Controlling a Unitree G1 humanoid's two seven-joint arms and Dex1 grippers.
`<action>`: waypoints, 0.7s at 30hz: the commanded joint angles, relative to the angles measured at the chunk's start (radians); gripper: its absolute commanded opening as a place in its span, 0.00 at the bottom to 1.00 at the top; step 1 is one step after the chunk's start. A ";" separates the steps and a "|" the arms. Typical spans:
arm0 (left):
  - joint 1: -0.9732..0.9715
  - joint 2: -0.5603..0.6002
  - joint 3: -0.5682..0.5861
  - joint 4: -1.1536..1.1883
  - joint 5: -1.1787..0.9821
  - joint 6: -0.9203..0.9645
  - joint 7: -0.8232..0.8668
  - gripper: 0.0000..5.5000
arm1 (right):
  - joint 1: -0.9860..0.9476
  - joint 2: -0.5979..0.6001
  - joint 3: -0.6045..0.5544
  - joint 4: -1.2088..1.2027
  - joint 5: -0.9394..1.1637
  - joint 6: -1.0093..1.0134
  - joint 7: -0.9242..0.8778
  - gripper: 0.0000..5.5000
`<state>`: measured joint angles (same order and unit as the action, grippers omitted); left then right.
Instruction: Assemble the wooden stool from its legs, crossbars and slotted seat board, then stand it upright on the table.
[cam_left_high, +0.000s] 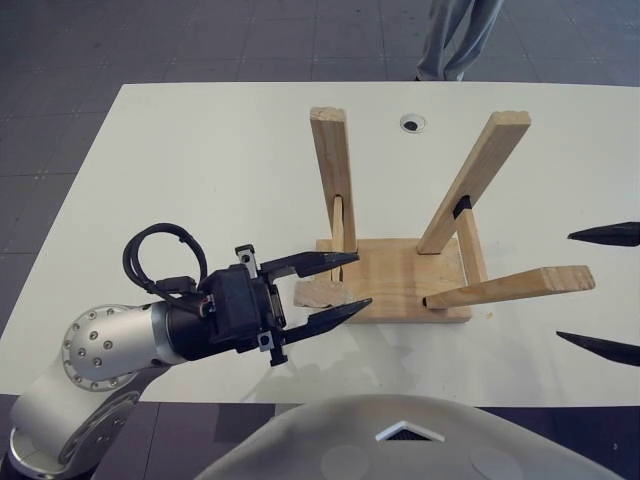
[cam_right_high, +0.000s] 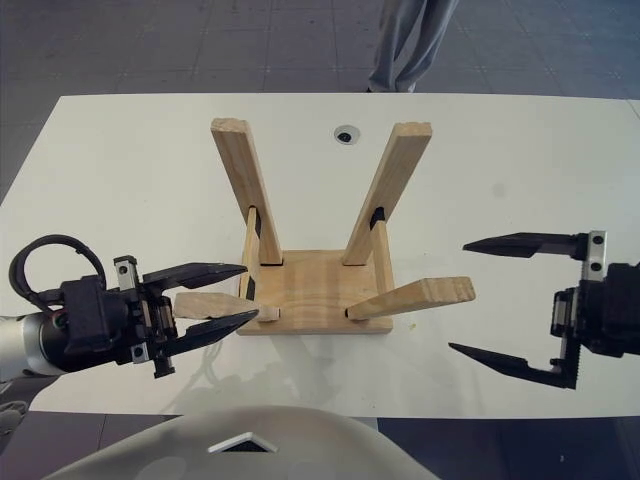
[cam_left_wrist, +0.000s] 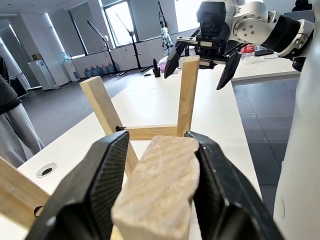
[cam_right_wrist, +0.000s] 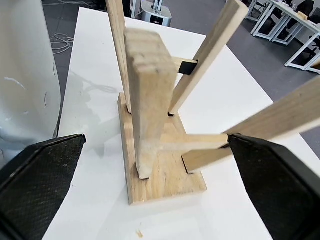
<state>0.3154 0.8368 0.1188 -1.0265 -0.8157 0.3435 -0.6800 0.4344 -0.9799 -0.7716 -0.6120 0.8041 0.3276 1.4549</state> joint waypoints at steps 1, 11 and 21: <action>-0.010 -0.003 -0.013 0.002 0.027 0.015 0.009 0.26 | -0.047 -0.013 0.034 -0.085 0.041 0.037 -0.084 0.96; 0.011 -0.005 -0.010 0.001 0.049 0.011 -0.014 0.20 | -0.109 -0.032 0.208 -0.178 0.062 0.094 -0.194 0.80; 0.042 0.028 0.014 0.039 0.053 -0.032 -0.149 0.20 | -0.137 -0.048 0.286 -0.190 0.058 0.112 -0.212 0.51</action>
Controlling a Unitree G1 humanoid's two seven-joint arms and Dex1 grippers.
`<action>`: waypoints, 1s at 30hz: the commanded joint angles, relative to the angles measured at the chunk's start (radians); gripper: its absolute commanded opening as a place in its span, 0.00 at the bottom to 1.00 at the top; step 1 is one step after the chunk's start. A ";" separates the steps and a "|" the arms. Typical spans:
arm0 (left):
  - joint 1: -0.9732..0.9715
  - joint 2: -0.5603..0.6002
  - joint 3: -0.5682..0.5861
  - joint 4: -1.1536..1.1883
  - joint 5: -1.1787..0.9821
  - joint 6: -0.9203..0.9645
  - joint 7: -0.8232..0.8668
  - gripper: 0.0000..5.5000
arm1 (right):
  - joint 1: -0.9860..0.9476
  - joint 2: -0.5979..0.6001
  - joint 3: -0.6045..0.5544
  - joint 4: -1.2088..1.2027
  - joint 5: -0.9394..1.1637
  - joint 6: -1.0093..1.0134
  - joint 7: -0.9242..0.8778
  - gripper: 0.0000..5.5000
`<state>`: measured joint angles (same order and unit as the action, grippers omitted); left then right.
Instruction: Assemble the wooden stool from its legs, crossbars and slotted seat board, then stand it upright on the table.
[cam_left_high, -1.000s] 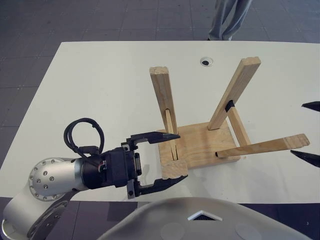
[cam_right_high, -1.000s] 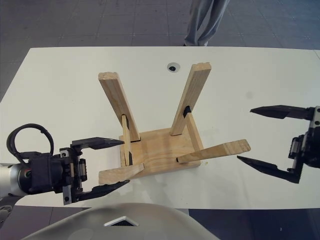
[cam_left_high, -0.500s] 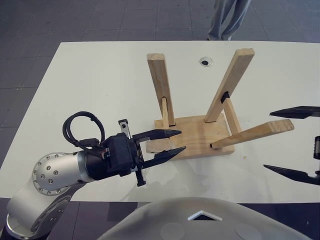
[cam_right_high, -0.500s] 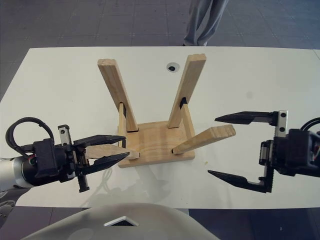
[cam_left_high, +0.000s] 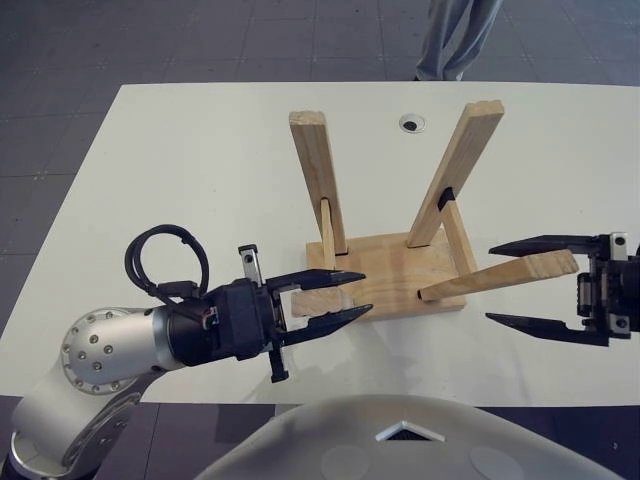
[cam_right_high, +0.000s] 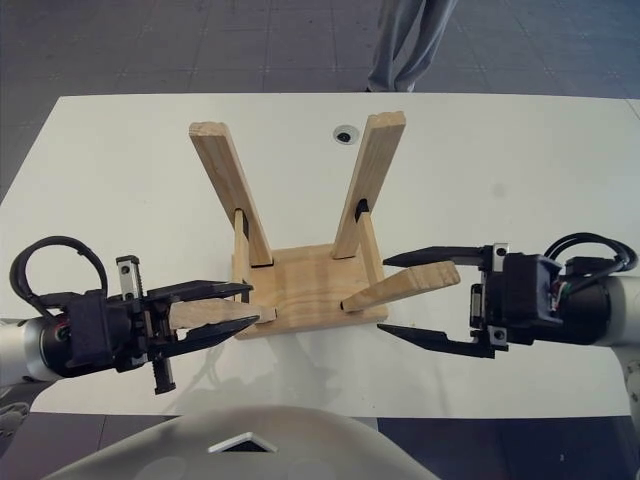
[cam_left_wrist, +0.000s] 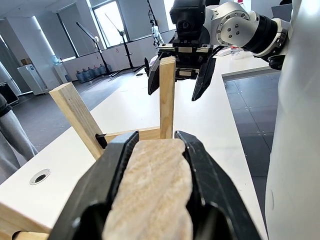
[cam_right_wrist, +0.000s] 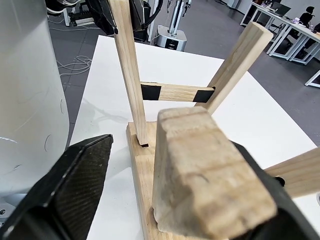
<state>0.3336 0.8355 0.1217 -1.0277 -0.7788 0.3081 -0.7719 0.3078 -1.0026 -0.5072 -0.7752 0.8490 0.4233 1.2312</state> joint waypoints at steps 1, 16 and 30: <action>0.033 0.035 0.021 0.050 0.008 -0.006 -0.088 0.20 | -0.010 -0.026 0.026 -0.029 0.014 0.018 0.012 0.48; 0.039 0.042 0.023 0.198 0.062 -0.090 -0.218 0.20 | -0.010 -0.019 0.029 -0.055 0.101 0.066 -0.006 0.19; 0.056 0.012 0.016 0.159 0.183 -0.146 -0.163 0.20 | 0.003 0.067 0.216 -0.049 -0.290 -0.083 -0.216 0.19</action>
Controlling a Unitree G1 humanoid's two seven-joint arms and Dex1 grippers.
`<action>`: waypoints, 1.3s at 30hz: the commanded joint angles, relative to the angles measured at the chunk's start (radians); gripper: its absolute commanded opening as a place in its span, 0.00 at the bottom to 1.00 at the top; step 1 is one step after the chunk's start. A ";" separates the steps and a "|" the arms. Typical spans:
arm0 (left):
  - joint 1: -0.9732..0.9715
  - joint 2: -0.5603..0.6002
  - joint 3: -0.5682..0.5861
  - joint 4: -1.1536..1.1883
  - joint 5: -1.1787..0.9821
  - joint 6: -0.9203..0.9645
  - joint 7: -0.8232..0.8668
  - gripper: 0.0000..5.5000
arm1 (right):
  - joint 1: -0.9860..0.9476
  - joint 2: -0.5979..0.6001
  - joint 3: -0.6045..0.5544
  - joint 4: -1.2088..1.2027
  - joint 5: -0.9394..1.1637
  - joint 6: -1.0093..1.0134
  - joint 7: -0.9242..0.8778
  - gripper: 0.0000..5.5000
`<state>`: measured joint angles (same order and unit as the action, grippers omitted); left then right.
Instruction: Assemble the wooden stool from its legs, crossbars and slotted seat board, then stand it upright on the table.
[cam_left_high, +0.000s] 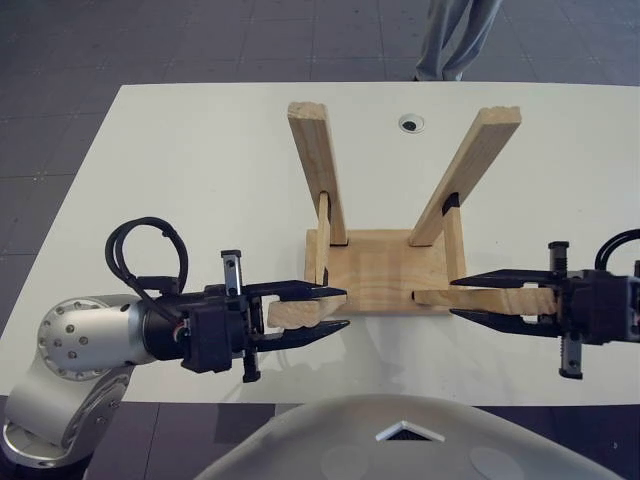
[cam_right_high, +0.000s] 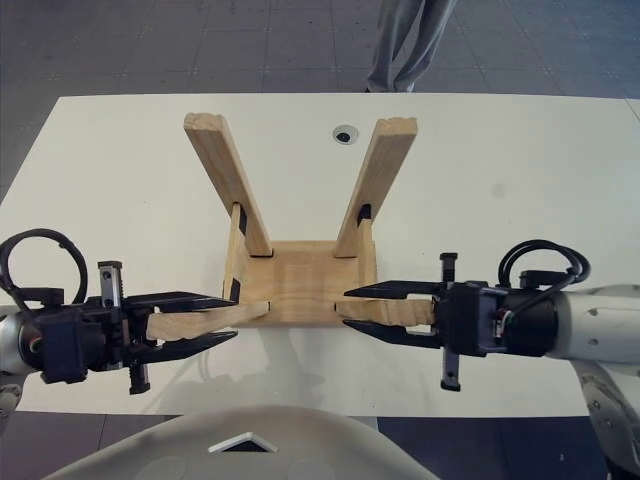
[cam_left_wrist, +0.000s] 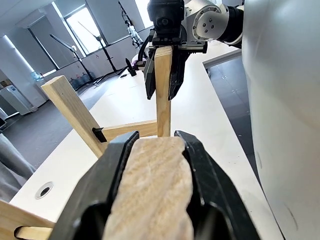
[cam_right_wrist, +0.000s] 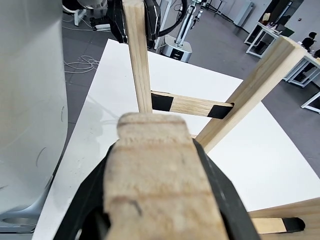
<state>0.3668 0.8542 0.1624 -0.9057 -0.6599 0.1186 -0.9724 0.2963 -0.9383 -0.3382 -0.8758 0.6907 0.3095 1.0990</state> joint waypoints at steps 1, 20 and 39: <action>0.018 -0.012 -0.030 0.041 0.063 0.040 0.039 0.20 | 0.015 0.000 0.057 0.058 -0.143 0.030 -0.088 0.19; -0.077 0.173 -0.072 0.072 -0.470 0.390 0.053 0.20 | -0.088 -0.177 0.141 0.130 0.357 0.421 -0.113 0.19; -0.443 0.244 -0.238 0.357 -0.977 0.814 -0.012 0.20 | -0.521 -0.180 0.467 0.445 0.800 0.854 -0.158 0.19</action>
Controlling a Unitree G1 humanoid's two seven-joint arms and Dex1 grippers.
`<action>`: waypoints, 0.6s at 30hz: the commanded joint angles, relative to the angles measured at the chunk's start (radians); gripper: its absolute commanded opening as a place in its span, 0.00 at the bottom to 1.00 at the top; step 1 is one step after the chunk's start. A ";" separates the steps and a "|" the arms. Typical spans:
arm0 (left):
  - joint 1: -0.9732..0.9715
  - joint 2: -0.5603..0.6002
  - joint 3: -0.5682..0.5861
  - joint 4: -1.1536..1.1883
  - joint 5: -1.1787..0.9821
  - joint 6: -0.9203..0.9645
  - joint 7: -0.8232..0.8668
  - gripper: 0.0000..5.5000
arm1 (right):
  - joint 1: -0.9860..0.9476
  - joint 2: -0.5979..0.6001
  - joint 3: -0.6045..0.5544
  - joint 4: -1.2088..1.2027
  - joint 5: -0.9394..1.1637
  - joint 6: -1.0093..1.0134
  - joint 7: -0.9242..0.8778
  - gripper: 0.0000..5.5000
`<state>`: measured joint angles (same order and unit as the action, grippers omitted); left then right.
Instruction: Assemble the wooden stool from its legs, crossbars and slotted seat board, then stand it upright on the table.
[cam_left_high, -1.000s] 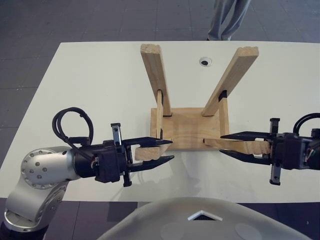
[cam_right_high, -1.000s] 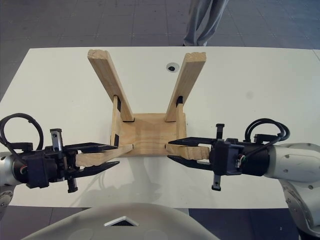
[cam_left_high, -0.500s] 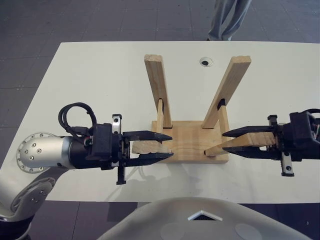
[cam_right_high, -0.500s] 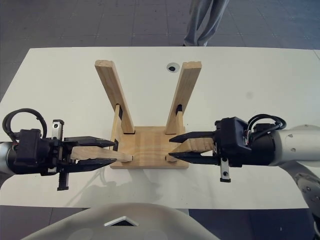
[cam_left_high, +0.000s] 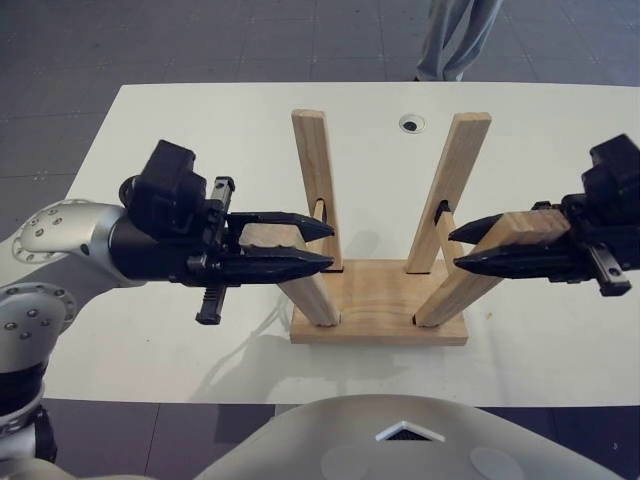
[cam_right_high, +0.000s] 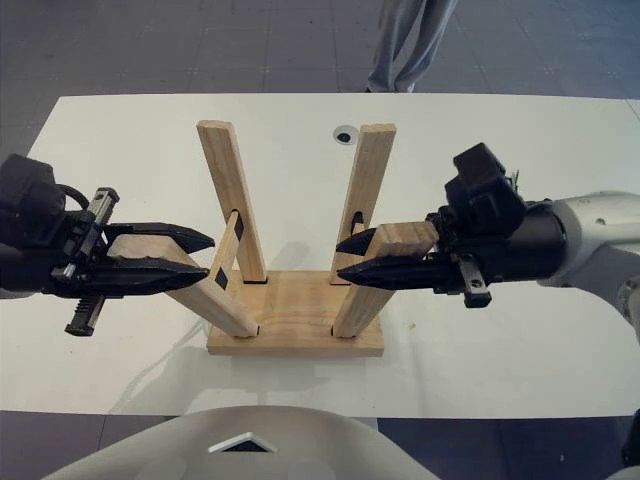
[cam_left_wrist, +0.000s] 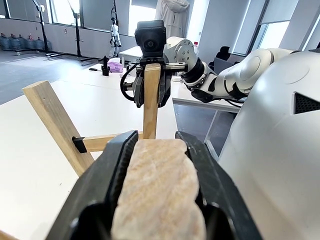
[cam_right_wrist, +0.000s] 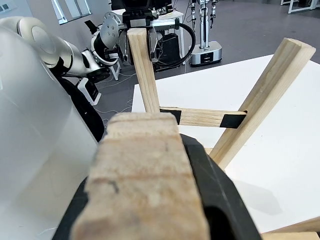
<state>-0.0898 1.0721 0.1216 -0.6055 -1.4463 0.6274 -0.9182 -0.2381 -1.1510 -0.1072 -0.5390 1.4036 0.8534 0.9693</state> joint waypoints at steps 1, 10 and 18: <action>-0.007 0.017 -0.208 0.074 -0.202 0.320 -0.061 0.20 | -0.004 0.038 0.250 0.125 0.098 0.328 -0.025 0.19; -0.110 0.000 -0.288 0.232 -0.350 0.515 -0.128 0.20 | -0.109 0.096 0.345 0.289 0.234 0.472 -0.011 0.19; -0.205 -0.085 -0.385 0.432 -0.330 0.649 -0.098 0.20 | -0.204 0.223 0.424 0.525 0.162 0.565 -0.011 0.19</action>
<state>-0.3615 1.0582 -0.0530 -0.2098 -1.7386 0.9464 -0.9257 -0.5165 -1.0279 0.1165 -0.1257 1.6315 1.1592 0.9673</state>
